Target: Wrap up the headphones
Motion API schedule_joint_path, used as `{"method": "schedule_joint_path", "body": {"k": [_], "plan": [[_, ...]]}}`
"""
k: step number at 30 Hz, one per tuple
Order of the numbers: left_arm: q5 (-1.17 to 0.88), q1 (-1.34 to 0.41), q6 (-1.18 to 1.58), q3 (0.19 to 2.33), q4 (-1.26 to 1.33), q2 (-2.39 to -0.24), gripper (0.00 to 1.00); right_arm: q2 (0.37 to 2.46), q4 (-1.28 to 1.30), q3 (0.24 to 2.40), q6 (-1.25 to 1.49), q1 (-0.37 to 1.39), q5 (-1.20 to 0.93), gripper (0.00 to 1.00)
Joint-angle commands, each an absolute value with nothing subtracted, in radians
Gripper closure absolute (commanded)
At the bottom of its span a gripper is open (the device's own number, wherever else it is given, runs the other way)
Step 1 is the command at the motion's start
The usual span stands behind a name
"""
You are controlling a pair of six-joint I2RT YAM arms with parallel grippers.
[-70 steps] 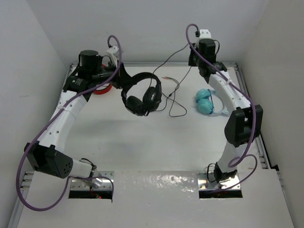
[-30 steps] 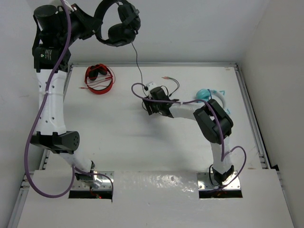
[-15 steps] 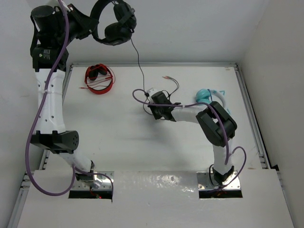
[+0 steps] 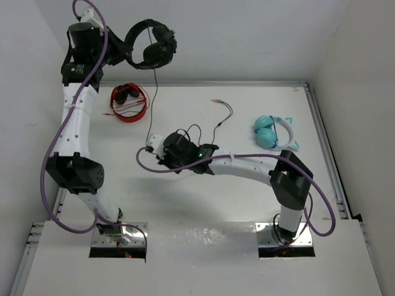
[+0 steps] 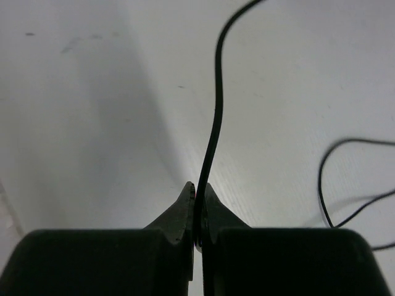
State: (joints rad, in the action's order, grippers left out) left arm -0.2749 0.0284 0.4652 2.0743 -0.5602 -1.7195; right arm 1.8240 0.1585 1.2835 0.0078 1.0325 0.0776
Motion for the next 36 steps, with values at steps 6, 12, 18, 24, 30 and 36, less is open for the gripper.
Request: {"method": "schedule_joint_path", "body": {"k": [6,12,18,24,30,36], "plan": [[0.041,0.029,0.226,2.033,-0.387,-1.838,1.00,1.726,0.397,1.546,-0.135,1.112,-0.182,1.00],[0.221,-0.075,-0.093,1.872,-0.255,-1.862,1.00,1.715,0.541,1.877,-0.227,1.112,-0.118,1.00],[0.262,-0.141,-0.284,1.588,-0.126,-1.772,1.00,1.654,0.520,2.035,-0.278,1.037,0.146,1.00],[0.230,-0.146,-0.362,1.487,-0.120,-1.710,1.00,1.568,0.433,2.025,-0.264,0.881,0.248,1.00],[0.181,-0.161,-0.411,1.471,-0.163,-1.691,1.00,1.546,0.399,2.040,-0.300,0.825,0.351,1.00],[0.036,-0.161,-0.407,1.515,-0.297,-1.646,1.00,1.545,0.397,2.026,-0.289,0.649,0.387,1.00]]}}
